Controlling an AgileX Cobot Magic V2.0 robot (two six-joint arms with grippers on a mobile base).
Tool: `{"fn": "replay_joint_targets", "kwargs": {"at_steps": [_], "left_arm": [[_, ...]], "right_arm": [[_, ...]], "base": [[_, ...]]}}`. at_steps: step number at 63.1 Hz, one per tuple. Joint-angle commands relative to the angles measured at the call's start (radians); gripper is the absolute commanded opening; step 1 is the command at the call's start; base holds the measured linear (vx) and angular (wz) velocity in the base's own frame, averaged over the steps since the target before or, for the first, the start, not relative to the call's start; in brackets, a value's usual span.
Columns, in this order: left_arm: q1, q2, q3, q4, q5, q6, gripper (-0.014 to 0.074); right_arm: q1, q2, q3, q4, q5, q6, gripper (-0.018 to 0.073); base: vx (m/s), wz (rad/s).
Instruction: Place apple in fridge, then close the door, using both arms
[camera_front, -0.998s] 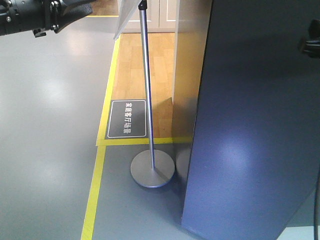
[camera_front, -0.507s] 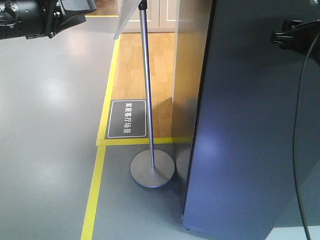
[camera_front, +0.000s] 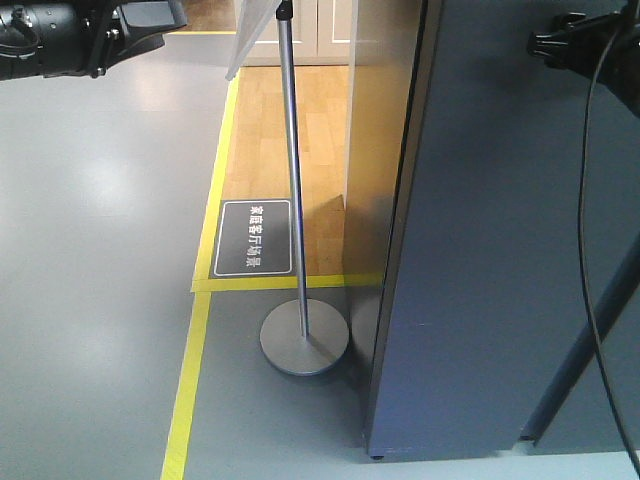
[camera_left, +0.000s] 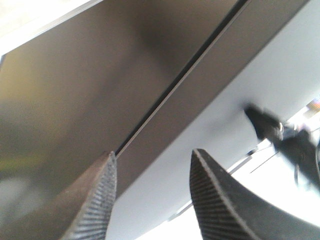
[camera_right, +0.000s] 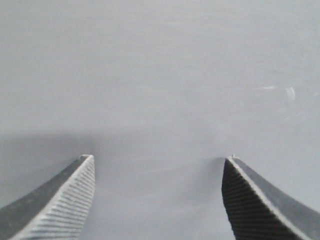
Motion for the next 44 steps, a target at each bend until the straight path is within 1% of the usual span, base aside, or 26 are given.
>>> {"fn": "replay_joint_targets", "kwargs": {"at_steps": [1, 9, 17, 23, 28, 31, 37, 44], "left_arm": [[0.005, -0.039, -0.034, -0.034, -0.009, 0.000, 0.0342], [0.005, -0.039, -0.034, -0.034, -0.012, 0.000, 0.0342], [0.005, -0.039, -0.034, -0.034, -0.012, -0.002, 0.0342], [0.005, -0.039, -0.034, -0.037, -0.005, -0.009, 0.0342], [0.005, -0.039, -0.034, -0.037, 0.003, -0.018, 0.0342], [0.005, -0.039, -0.034, -0.037, 0.018, -0.031, 0.0341], [0.005, -0.039, -0.034, -0.037, 0.051, -0.034, 0.0328], [0.005, -0.039, -0.034, -0.037, 0.103, -0.034, 0.0274]], "right_arm": [[0.004, 0.017, -0.087, -0.017, 0.016, -0.020, 0.0524], [0.004, 0.050, -0.139, -0.016, 0.060, -0.029, 0.0524], [0.005, 0.047, -0.151, -0.016, 0.088, -0.064, 0.0524], [0.005, 0.013, -0.151, -0.016, 0.138, -0.076, 0.0515], [0.005, -0.040, -0.151, -0.016, 0.218, -0.083, 0.0488], [0.005, -0.075, -0.151, -0.016, 0.289, -0.088, 0.0462], [0.005, -0.164, -0.151, -0.016, 0.434, -0.098, 0.0372], [0.005, -0.272, -0.151, -0.016, 0.643, -0.097, 0.0215]], "base": [[0.00, 0.00], [0.00, -0.01], [-0.01, -0.05], [-0.02, -0.08], [-0.02, -0.07], [-0.01, -0.03], [0.00, 0.00], [0.01, 0.02]]}}
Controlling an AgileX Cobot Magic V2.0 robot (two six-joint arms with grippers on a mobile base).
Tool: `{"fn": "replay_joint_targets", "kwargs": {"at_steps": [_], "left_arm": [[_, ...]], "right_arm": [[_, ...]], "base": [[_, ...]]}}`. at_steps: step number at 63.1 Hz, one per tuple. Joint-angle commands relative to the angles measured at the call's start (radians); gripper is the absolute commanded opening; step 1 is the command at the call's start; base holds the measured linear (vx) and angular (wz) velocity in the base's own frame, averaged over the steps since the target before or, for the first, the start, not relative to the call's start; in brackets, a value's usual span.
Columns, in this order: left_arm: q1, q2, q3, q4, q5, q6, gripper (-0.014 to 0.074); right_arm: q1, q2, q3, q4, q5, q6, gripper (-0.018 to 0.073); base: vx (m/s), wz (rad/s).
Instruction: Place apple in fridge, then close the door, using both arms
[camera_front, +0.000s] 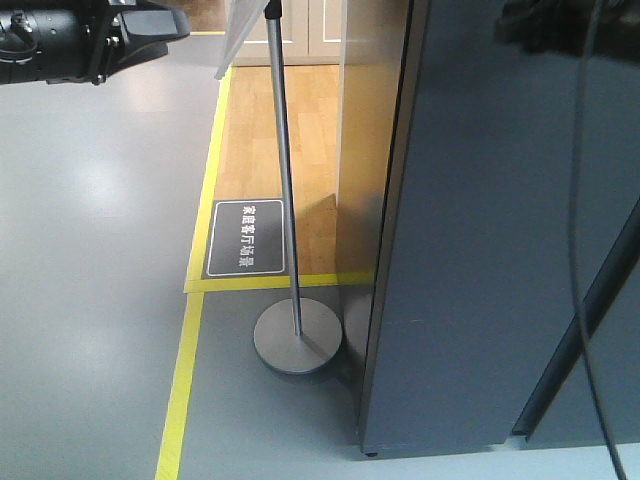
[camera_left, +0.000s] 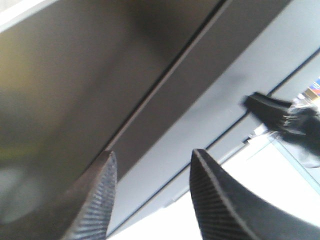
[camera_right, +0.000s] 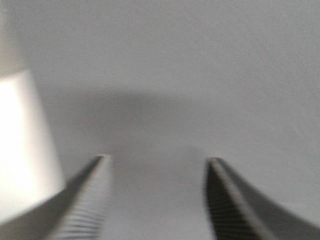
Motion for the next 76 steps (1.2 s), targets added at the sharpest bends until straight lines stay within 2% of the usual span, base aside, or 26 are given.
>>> {"fn": "replay_joint_targets", "kwargs": {"at_steps": [1, 9, 18, 25, 33, 42, 53, 65, 76], "left_arm": [[0.004, -0.039, -0.034, -0.053, 0.054, -0.007, 0.0263], [0.004, -0.042, -0.034, -0.053, 0.157, -0.007, 0.0139], [-0.008, -0.070, -0.033, -0.046, 0.265, -0.007, -0.0010], [-0.034, -0.117, -0.033, 0.009, 0.322, -0.007, -0.0008], [-0.082, -0.216, 0.004, 0.116, 0.314, -0.008, -0.0008], [-0.100, -0.390, 0.184, 0.209, 0.212, 0.001, -0.0008], [-0.102, -0.661, 0.595, 0.322, -0.020, 0.004, -0.0008], [-0.102, -0.900, 1.043, 0.303, -0.279, -0.002, -0.0008], [-0.102, -1.032, 1.224, 0.274, -0.430, -0.007, -0.0008]], "right_arm": [[-0.003, -0.146, -0.037, 0.004, 0.143, -0.008, 0.0179], [-0.003, -0.249, -0.036, 0.004, 0.366, -0.008, -0.0019], [-0.003, -0.353, 0.005, 0.023, 0.485, -0.011, -0.0010], [-0.003, -0.448, 0.097, 0.039, 0.499, -0.026, -0.0006], [-0.003, -0.570, 0.295, 0.089, 0.483, -0.067, -0.0006], [-0.003, -0.710, 0.559, 0.197, 0.459, -0.174, -0.0006], [-0.003, -0.877, 0.855, 0.261, 0.442, -0.247, -0.0006], [-0.003, -1.049, 1.075, 0.261, 0.440, -0.246, -0.0006], [-0.003, -1.143, 1.147, 0.260, 0.431, -0.246, -0.0006]], "base": [[0.00, 0.01], [0.00, 0.00], [0.00, 0.00], [0.00, 0.00], [0.00, 0.00], [0.00, 0.00], [0.00, 0.00], [0.00, 0.00], [0.00, 0.00]]}}
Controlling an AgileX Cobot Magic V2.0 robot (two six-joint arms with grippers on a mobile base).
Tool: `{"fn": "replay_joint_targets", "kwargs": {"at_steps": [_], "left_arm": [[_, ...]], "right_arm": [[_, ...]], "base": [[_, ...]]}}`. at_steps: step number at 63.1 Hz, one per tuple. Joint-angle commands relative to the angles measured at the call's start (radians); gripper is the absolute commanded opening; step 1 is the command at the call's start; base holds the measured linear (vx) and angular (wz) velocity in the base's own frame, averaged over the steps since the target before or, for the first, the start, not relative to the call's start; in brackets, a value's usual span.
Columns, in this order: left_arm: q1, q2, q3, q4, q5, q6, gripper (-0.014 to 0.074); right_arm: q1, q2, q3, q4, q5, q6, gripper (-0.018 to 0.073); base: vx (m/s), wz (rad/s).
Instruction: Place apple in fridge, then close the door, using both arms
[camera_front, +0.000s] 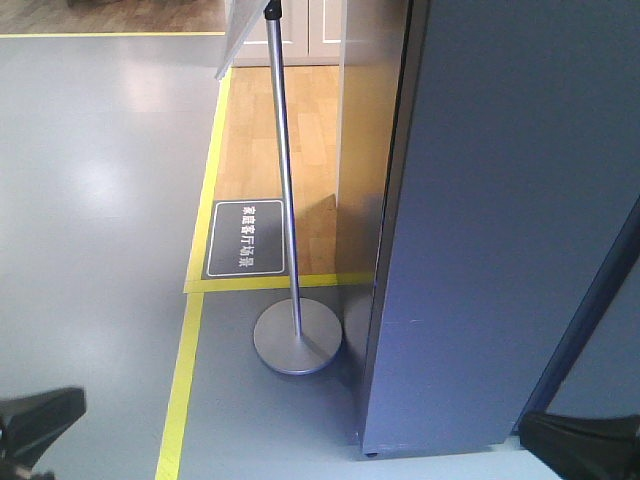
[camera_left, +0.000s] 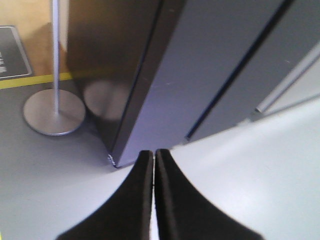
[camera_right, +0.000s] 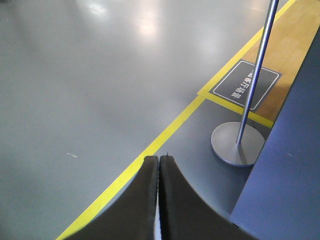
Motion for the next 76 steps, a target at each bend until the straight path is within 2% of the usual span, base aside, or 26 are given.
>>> {"fn": "replay_joint_targets", "kwargs": {"at_steps": [1, 12, 59, 62, 65, 68, 71, 76], "left_arm": [[-0.003, -0.056, 0.035, -0.068, -0.128, -0.007, -0.0008], [-0.003, -0.080, 0.042, -0.080, -0.187, -0.007, -0.0008], [-0.003, -0.080, 0.051, -0.080, -0.166, -0.020, -0.0008], [-0.003, -0.080, 0.056, -0.064, -0.191, -0.077, -0.0008], [-0.003, -0.080, 0.063, -0.001, -0.217, -0.169, -0.0008], [-0.003, -0.080, 0.075, 0.102, -0.244, -0.297, -0.0008], [-0.003, -0.080, 0.093, 0.246, -0.266, -0.454, -0.0008], [-0.003, -0.080, 0.137, 0.482, -0.293, -0.774, -0.0008]], "right_arm": [[-0.003, -0.027, -0.015, 0.048, -0.031, -0.011, -0.0006], [-0.003, -0.044, -0.015, 0.059, 0.016, -0.011, -0.0006], [-0.003, -0.044, -0.015, 0.059, 0.040, -0.006, -0.0006], [-0.003, -0.044, -0.015, 0.058, 0.040, -0.007, -0.0006], [-0.003, -0.044, -0.015, 0.058, 0.041, -0.007, -0.0006], [-0.003, -0.044, -0.015, 0.058, 0.041, -0.007, -0.0006], [-0.003, -0.044, -0.015, 0.058, 0.041, -0.007, -0.0006], [-0.003, -0.044, -0.015, 0.058, 0.046, -0.007, -0.0006]], "base": [[0.00, 0.00], [0.00, 0.00], [0.00, 0.00], [0.00, 0.00], [0.00, 0.00], [0.00, 0.00], [0.00, 0.00], [0.00, 0.00]]}}
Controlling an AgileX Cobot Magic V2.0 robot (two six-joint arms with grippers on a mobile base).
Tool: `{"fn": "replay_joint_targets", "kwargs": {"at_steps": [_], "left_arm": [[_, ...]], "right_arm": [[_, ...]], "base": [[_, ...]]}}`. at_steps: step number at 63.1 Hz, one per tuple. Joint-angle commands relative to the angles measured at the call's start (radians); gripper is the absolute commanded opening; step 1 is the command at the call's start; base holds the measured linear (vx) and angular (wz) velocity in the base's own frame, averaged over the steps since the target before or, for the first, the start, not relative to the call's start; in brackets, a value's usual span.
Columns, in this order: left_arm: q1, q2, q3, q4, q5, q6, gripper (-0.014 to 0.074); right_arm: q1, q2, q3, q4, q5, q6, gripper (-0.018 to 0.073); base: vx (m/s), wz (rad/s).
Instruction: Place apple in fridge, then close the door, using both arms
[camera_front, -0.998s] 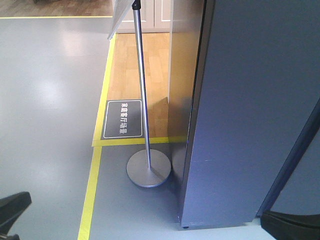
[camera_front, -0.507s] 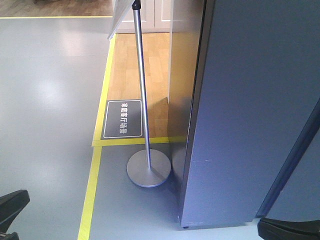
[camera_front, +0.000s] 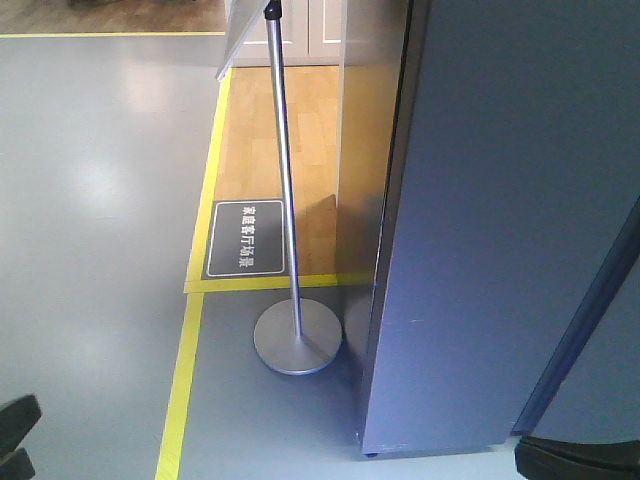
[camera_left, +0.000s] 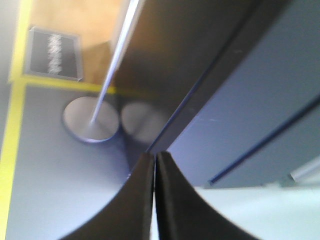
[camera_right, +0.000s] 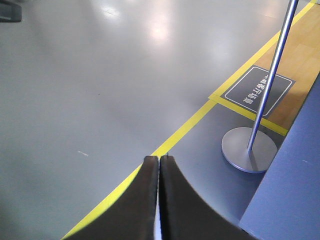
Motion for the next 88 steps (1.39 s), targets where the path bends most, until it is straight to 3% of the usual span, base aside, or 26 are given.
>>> {"fn": "replay_joint_targets", "kwargs": {"at_steps": [1, 6, 10, 17, 24, 33, 43, 48, 71, 88], "left_arm": [[-0.003, 0.001, 0.022, 0.274, -0.086, -0.375, -0.0008], [-0.003, 0.000, 0.081, 0.493, -0.141, -0.610, -0.0008], [-0.003, -0.015, 0.136, 0.612, -0.193, -0.748, -0.0008], [-0.003, -0.075, 0.236, 0.726, -0.297, -0.862, -0.0008], [-0.002, -0.179, 0.229, 0.780, -0.238, -0.847, -0.0008], [-0.002, -0.338, 0.229, 0.852, -0.168, -0.754, -0.0008], [-0.002, -0.556, 0.229, 0.859, -0.085, -0.625, -0.0008], [0.001, -0.549, 0.229, 0.877, -0.080, -0.579, -0.0008], [0.088, -0.547, 0.229, 0.911, -0.092, -0.575, -0.0008], [0.099, -0.547, 0.227, 0.909, -0.089, -0.575, -0.0008]], "right_arm": [[-0.003, 0.005, -0.024, 0.048, -0.017, -0.006, -0.0006], [-0.003, 0.005, -0.024, 0.048, -0.016, -0.006, -0.0006], [-0.003, 0.005, -0.024, 0.048, -0.016, -0.006, -0.0006], [-0.003, 0.005, -0.024, 0.048, -0.016, -0.006, -0.0006], [-0.003, 0.005, -0.024, 0.048, -0.013, -0.003, -0.0006], [-0.003, 0.005, -0.024, 0.048, -0.013, -0.003, -0.0006], [-0.003, 0.005, -0.024, 0.048, -0.007, -0.003, -0.0006], [-0.003, 0.007, -0.024, 0.048, -0.003, -0.003, -0.0006], [-0.003, 0.007, -0.024, 0.048, 0.020, -0.003, -0.0006], [-0.003, 0.007, -0.024, 0.048, 0.020, -0.003, -0.0006]], "base": [[0.00, 0.00], [0.00, 0.00], [0.00, 0.00], [0.00, 0.00], [0.00, 0.00], [0.00, 0.00], [0.00, 0.00], [0.00, 0.00], [0.00, 0.00], [0.00, 0.00]]}}
